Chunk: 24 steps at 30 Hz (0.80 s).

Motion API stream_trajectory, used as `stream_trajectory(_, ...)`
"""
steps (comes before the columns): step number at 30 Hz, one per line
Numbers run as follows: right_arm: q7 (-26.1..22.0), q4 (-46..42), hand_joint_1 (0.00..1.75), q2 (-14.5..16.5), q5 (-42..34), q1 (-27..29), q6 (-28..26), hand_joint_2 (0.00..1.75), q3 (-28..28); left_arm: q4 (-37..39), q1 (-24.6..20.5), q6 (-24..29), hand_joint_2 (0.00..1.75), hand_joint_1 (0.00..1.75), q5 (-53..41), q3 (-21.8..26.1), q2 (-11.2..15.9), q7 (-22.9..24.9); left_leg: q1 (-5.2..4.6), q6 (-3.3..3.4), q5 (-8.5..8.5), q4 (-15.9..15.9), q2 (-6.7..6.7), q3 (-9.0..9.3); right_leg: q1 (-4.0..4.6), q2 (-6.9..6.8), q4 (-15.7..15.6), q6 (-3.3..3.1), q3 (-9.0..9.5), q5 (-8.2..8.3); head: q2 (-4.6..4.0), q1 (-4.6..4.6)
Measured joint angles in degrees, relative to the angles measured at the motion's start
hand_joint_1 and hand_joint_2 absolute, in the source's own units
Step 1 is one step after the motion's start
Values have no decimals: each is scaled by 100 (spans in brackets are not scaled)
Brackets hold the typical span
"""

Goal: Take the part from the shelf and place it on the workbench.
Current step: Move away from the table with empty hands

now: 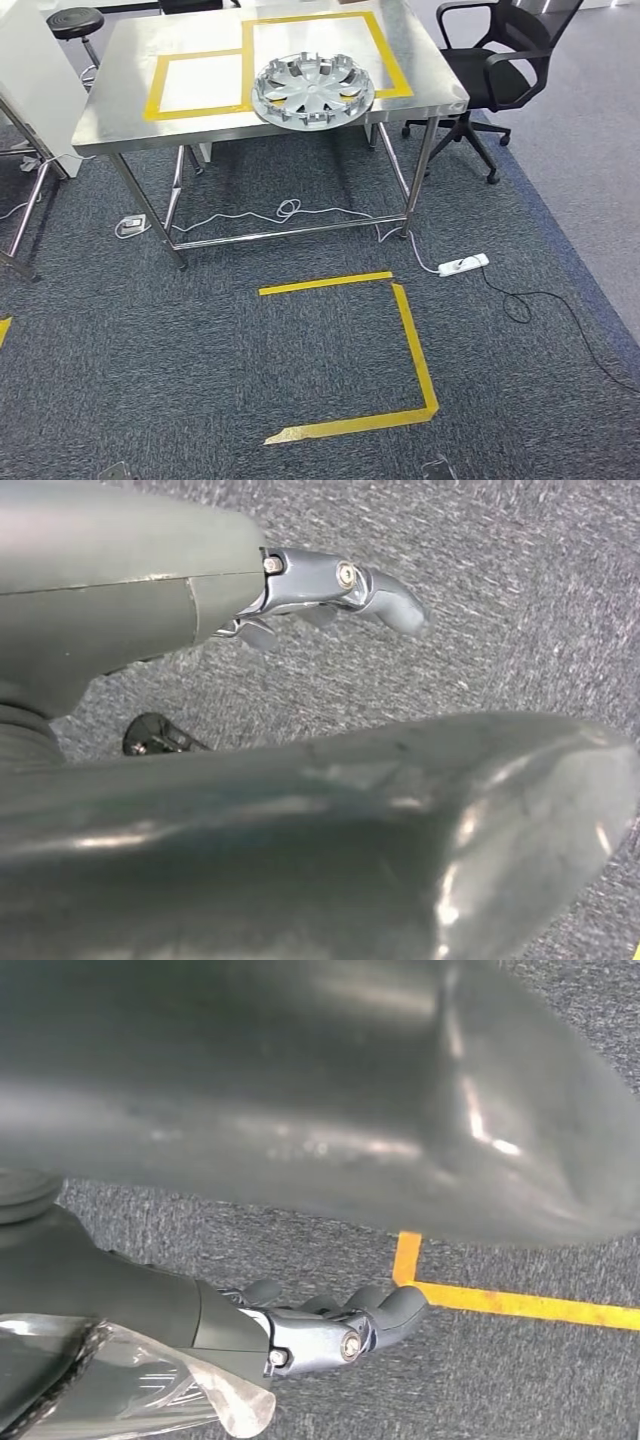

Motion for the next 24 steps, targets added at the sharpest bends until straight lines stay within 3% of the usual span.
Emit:
stream_trajectory(7, -1, 81, 0, 0, -4, -37, 8, 0, -57, -20, 116, 163, 0, 0, 578, -558, 22, 177, 6, -71, 35, -12, 0, -28, 7, -1, 11, -29, -38, 20, 0, 3)
stream_trajectory(13, -38, 190, 0, 0, 40, -76, 7, 0, -108, -57, 229, 335, 0, 0, 1016, -1028, 46, 227, 3, -80, 40, -5, 0, -46, -3, 0, 10, -28, -53, 30, 0, 3)
stream_trajectory(19, -57, 292, 0, 0, 76, -106, 9, 0, -218, -131, 318, 440, 0, 0, 1415, -1466, 64, 352, -25, -43, 22, 52, -3, -87, -28, -4, 6, 25, -65, 56, 0, 2)
stream_trajectory(24, -54, 333, 0, -1, 168, -117, -37, 0, -262, -206, 371, 489, 0, 0, 1597, -1744, 64, 414, -6, 47, 84, -36, 4, -76, -38, 4, 26, 108, -99, 22, 0, 4)
